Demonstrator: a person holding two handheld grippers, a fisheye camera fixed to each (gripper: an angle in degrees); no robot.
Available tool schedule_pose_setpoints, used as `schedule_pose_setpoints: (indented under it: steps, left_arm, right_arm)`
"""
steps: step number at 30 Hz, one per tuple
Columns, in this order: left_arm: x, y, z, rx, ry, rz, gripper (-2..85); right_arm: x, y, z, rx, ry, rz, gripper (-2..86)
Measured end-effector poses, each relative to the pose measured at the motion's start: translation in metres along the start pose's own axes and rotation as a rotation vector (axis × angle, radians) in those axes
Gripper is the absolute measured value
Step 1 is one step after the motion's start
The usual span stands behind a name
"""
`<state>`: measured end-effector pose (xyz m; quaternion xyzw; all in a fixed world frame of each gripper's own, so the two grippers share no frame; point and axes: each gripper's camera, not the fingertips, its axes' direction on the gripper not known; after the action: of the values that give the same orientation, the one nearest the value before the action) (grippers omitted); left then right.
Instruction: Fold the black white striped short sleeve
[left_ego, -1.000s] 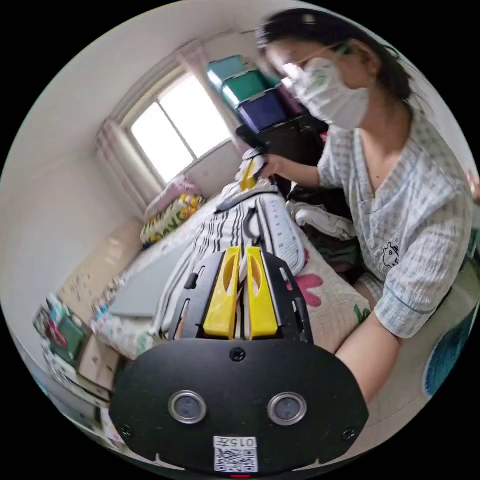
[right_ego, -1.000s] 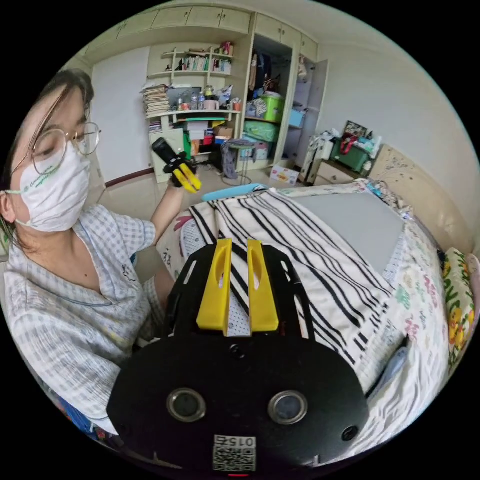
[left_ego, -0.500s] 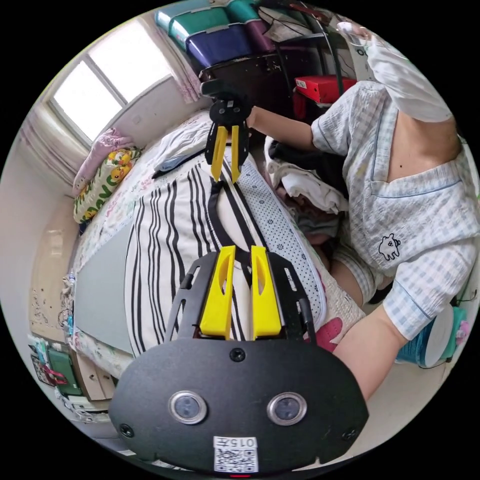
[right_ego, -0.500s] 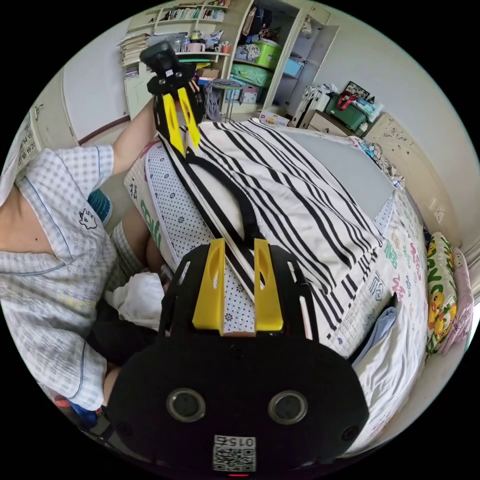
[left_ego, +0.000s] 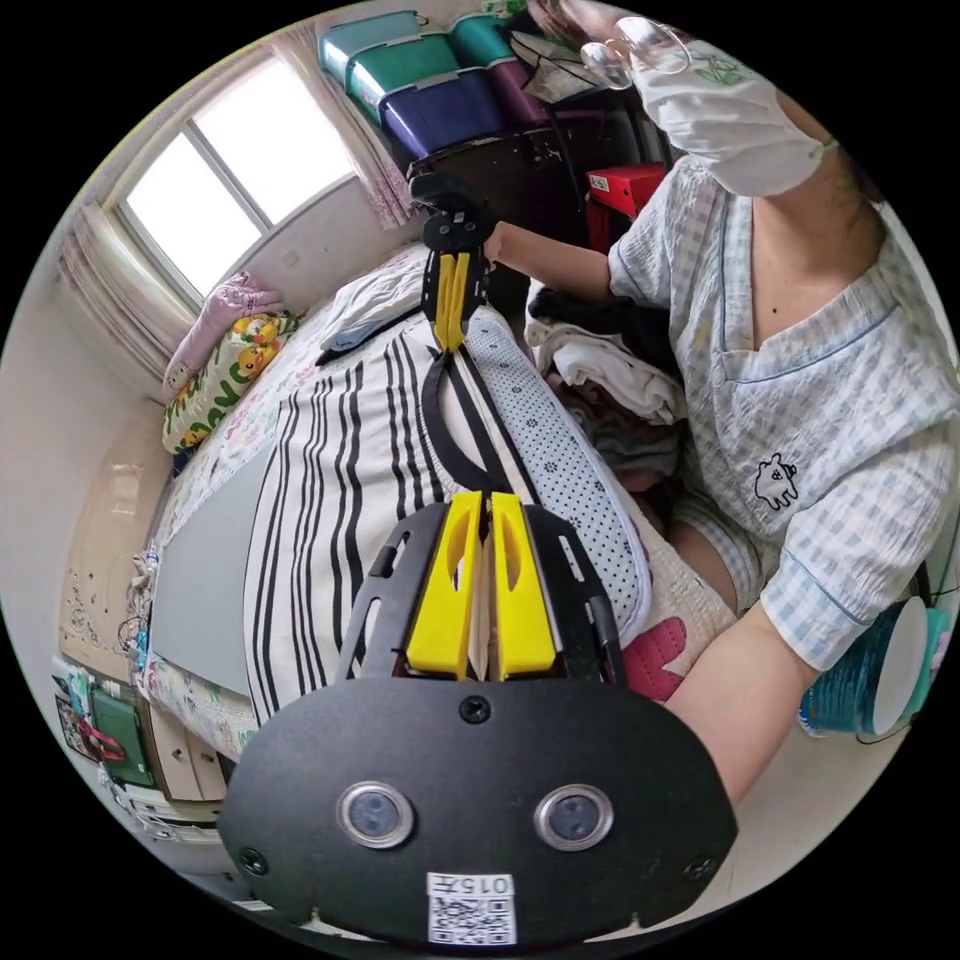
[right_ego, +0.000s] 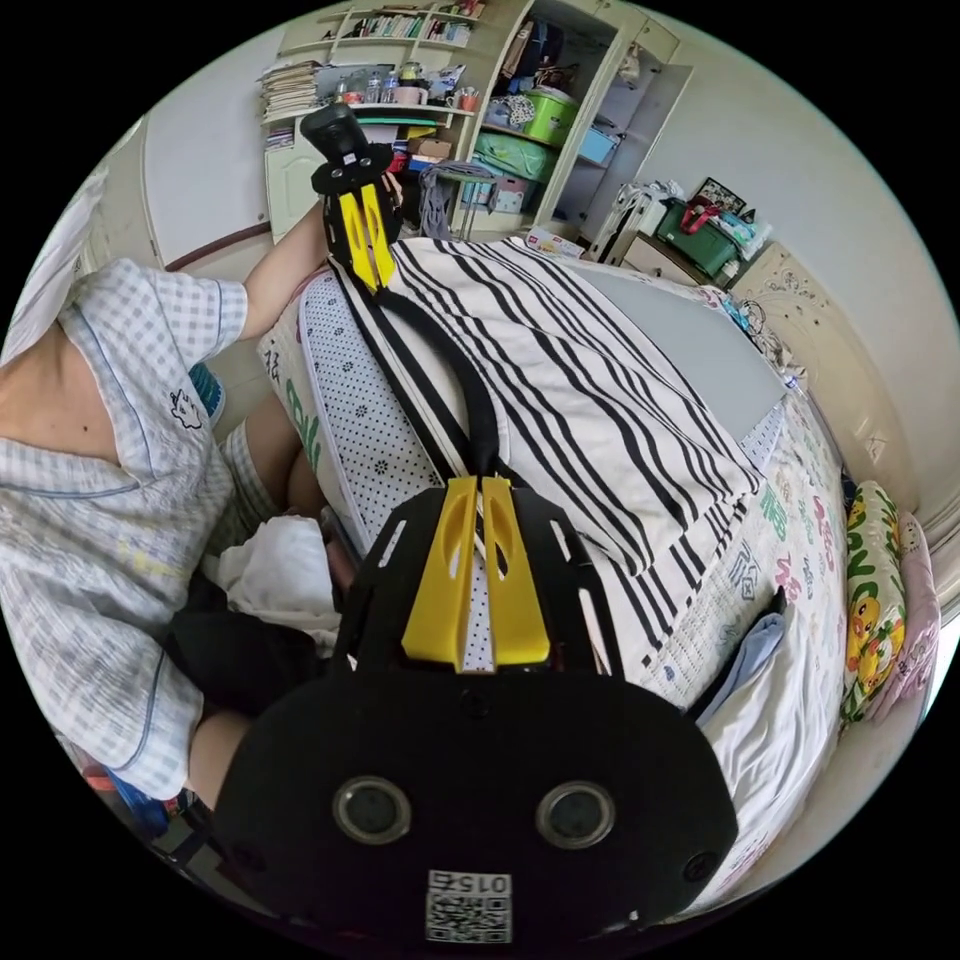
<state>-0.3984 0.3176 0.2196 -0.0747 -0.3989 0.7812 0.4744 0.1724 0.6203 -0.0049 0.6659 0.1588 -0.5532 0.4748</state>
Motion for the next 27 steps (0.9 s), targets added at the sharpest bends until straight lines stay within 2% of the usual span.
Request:
schedule_pose_setpoints:
  steps: [4, 6, 7, 9, 12, 13, 15, 21, 27]
  left_arm:
    - [-0.008, 0.005, -0.018, -0.036, 0.010, 0.000, 2.4]
    - [-0.011, 0.018, -0.063, 0.078, -0.004, 0.008, 3.0]
    - [-0.015, 0.020, -0.077, 0.119, -0.012, -0.001, 3.2]
    - [-0.051, 0.014, -0.120, 0.211, -0.101, -0.126, 4.0]
    - [-0.130, -0.028, -0.127, 0.167, -0.312, -0.408, 4.2]
    - [-0.147, -0.039, -0.121, 0.144, -0.330, -0.452, 4.2]
    - [-0.216, -0.084, -0.088, 0.092, -0.320, -0.588, 3.8]
    - [-0.361, -0.175, 0.053, -0.008, -0.202, -0.743, 2.3]
    - [-0.462, -0.186, 0.153, -0.132, -0.140, -0.943, 1.6]
  right_arm:
    - [0.021, 0.008, -0.024, 0.021, -0.026, 0.075, 2.4]
    - [0.042, 0.027, -0.057, 0.118, -0.005, 0.181, 9.1]
    - [0.049, 0.033, -0.066, 0.152, 0.001, 0.227, 9.5]
    - [0.080, 0.057, -0.091, 0.254, 0.038, 0.436, 9.1]
    - [0.109, 0.076, -0.098, 0.310, -0.007, 0.555, 9.7]
    - [0.114, 0.079, -0.097, 0.312, -0.025, 0.573, 9.9]
    - [0.133, 0.085, -0.092, 0.295, -0.069, 0.631, 10.4]
    - [0.161, 0.099, -0.093, 0.320, -0.171, 0.679, 7.7]
    - [0.167, 0.105, -0.097, 0.293, -0.147, 0.647, 5.1]
